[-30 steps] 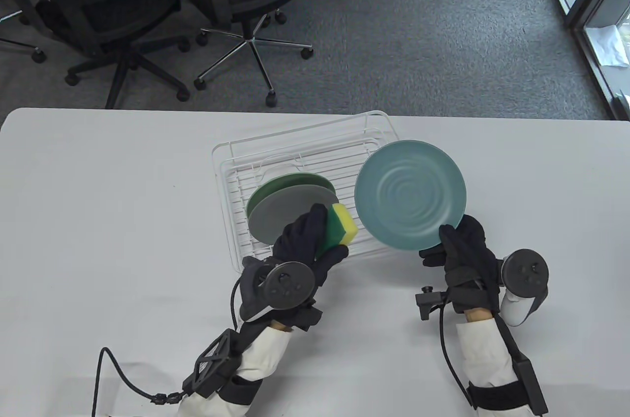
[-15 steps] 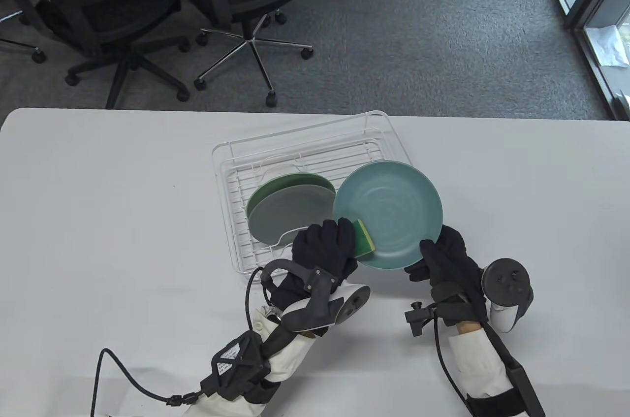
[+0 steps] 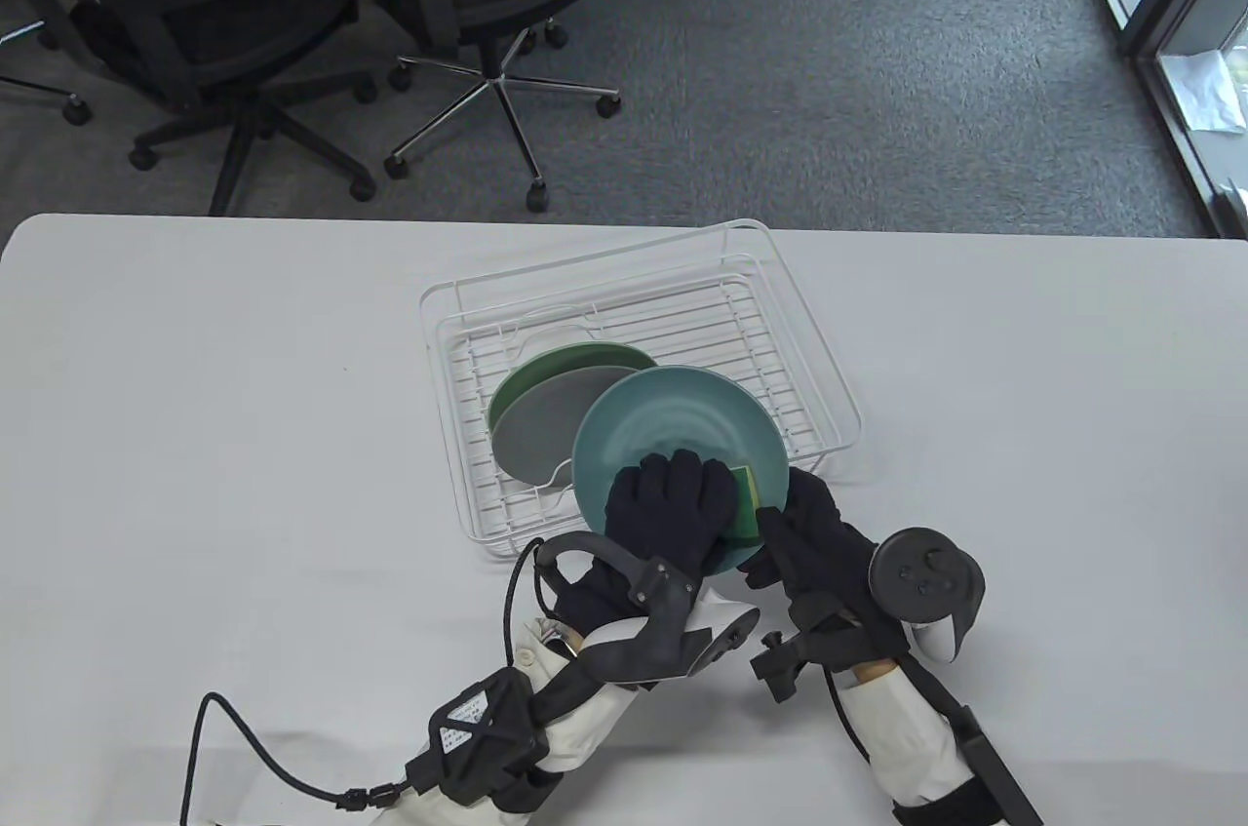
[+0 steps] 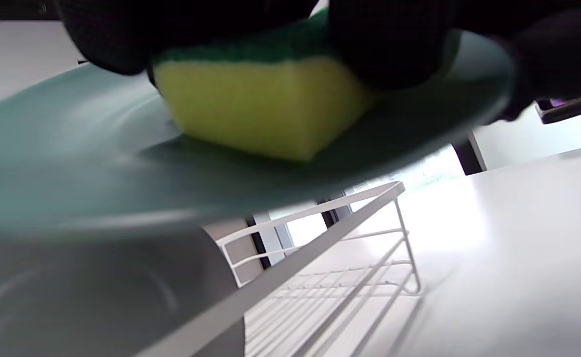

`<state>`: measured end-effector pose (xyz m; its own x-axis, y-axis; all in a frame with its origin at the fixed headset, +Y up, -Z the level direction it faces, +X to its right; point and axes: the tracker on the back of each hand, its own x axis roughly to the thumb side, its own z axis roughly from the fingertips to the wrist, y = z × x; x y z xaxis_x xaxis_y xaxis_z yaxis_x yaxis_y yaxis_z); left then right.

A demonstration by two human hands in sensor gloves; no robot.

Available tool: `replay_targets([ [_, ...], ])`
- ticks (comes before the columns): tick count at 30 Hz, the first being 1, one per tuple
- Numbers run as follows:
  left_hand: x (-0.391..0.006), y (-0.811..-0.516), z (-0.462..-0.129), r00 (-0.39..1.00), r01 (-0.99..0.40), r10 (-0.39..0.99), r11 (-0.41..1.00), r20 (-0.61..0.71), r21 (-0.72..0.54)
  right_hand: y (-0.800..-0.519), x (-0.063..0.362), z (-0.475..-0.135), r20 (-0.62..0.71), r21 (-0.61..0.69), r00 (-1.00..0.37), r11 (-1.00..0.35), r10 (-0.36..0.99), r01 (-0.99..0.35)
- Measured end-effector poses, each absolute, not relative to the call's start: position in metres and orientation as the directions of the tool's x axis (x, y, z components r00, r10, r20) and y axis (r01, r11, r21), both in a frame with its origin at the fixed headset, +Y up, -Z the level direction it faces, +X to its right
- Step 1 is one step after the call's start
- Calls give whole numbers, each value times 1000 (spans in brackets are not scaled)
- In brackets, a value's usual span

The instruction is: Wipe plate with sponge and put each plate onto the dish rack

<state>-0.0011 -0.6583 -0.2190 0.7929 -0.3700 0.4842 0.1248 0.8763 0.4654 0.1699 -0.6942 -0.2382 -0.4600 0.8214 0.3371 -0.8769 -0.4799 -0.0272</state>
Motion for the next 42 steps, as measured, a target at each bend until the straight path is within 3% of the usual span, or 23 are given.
replay_targets([
  [6,-4,-656,-219,766,234,-520,773,377,590,-695,157,-235,408,12,-512,-565,756,-825],
  [11,-18,-647,-224,839,177,-432,793,333,583,-692,150,-232,440,-25,-564,-619,698,-785],
  [19,-37,-649,-241,891,260,-403,829,208,495,-692,161,-234,412,-113,-578,-590,704,-799],
  [25,-34,-656,-250,897,276,-343,927,278,254,-698,182,-238,317,-218,-562,-518,764,-827],
  [31,-20,-656,-241,866,242,-310,946,392,214,-702,188,-239,298,-215,-516,-470,803,-856],
  [38,-6,-654,-227,842,42,-166,969,513,245,-705,175,-239,331,-112,-468,-459,819,-881],
  [42,-7,-652,-223,829,148,-320,917,458,371,-704,166,-238,373,-55,-476,-494,796,-868],
])
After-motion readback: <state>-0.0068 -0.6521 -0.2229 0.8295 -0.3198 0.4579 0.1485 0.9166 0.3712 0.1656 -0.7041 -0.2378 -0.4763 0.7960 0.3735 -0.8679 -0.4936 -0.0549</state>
